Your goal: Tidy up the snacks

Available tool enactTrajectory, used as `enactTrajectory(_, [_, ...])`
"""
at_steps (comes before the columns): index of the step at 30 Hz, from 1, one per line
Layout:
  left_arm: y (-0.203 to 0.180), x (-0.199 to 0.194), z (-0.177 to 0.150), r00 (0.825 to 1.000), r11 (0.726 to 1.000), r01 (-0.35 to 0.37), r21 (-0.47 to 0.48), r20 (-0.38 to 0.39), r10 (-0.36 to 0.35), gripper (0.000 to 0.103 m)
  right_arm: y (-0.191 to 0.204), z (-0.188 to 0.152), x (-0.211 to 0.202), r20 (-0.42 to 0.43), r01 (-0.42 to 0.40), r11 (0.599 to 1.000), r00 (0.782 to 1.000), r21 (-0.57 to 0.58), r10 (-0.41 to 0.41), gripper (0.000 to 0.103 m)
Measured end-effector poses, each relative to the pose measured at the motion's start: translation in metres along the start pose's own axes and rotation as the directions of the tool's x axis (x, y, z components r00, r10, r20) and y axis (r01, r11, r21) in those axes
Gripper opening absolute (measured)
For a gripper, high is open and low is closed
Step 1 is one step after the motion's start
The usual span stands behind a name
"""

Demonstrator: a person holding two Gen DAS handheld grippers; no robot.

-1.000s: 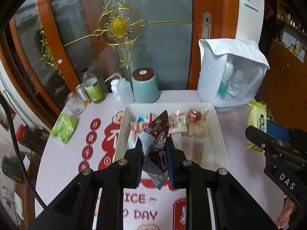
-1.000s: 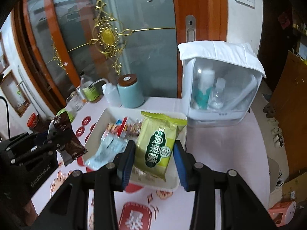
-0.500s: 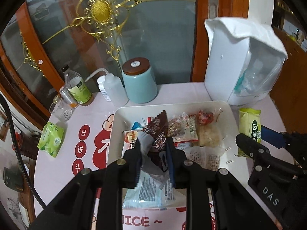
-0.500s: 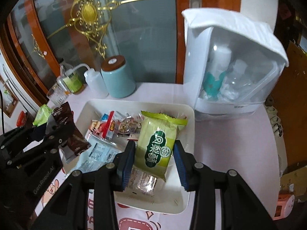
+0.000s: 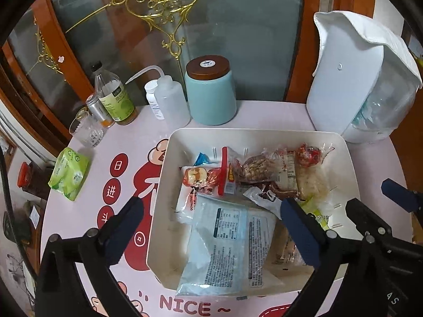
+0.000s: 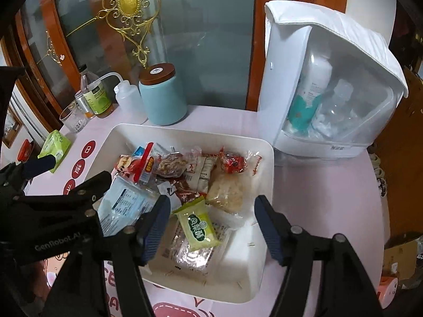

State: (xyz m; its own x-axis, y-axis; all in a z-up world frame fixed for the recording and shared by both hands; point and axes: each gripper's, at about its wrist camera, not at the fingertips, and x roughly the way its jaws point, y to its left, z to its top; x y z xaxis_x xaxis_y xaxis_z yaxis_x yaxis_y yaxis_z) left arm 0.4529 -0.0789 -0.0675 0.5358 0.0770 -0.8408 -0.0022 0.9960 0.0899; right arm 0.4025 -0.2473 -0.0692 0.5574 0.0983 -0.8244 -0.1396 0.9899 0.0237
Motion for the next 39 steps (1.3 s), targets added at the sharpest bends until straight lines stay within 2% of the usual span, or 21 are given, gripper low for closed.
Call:
enactTrajectory(11, [0.004,-0.035,-0.016,1.000,1.000,0.006,0.007,0.024,-0.007,0.102,0.001,-0.014,-0.030,0.025,-0.026,0.999,0.999,0.031,0.025,0.066])
enactTrajectory(18, [0.002,-0.064,-0.039,1.000,1.000,-0.002,0.028,0.028,0.001,0.102,0.001,-0.032,-0.054,0.038,-0.041,0.998,0.999,0.043,0.039,0.066])
enactTrajectory(26, [-0.006,-0.112,-0.075,0.999,0.999,0.022,0.048,0.036,-0.024,0.102,-0.001,-0.062,-0.096,0.064,-0.057,0.997,0.996,0.045,0.054,0.066])
enactTrajectory(28, [-0.008,-0.128,-0.087,0.999,0.999,0.005,0.046,0.052,-0.007,0.102,-0.001,-0.074,-0.108,0.068,-0.070,0.997,0.995,0.043,0.067,0.066])
enactTrajectory(39, [-0.030,-0.206,-0.164,0.995,0.999,0.015,0.041,0.101,-0.019,0.102,-0.005,-0.137,-0.172,0.107,-0.099,0.995,0.990,0.016,0.097,0.066])
